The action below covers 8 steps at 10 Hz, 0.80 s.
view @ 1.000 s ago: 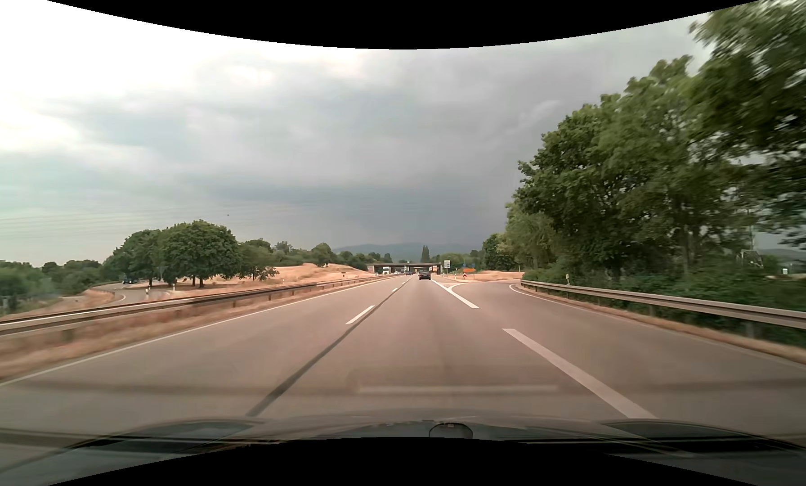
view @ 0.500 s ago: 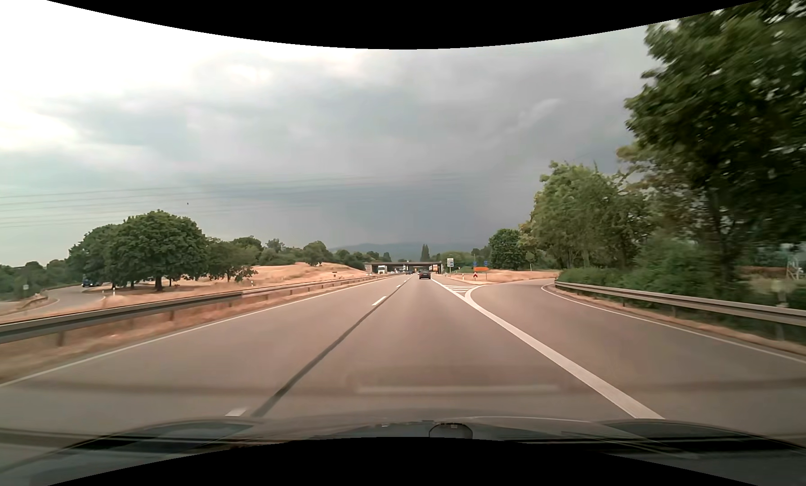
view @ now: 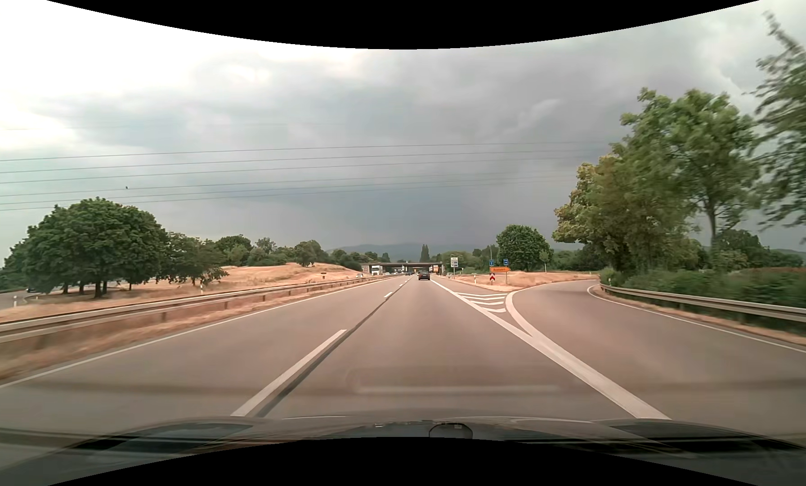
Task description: Follow the waypoints while adhering to traffic rules and regulations
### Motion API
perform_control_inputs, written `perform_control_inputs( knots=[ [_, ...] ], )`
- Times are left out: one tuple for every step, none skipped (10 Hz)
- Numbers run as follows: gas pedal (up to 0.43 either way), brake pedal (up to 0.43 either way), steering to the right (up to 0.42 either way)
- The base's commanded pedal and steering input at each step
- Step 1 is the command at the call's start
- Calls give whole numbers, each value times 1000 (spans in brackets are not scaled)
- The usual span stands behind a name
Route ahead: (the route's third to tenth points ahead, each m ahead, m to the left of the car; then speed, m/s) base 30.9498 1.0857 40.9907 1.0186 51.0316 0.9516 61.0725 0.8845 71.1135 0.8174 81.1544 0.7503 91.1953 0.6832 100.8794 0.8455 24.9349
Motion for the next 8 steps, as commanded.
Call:
perform_control_inputs(
  knots=[
    [157,0,-1],
    [157,0,-1],
    [157,0,-1],
    [138,0,-1],
    [110,0,-1],
    [79,0,-1],
    [39,0,-1],
    [39,0,-1]
  ],
)
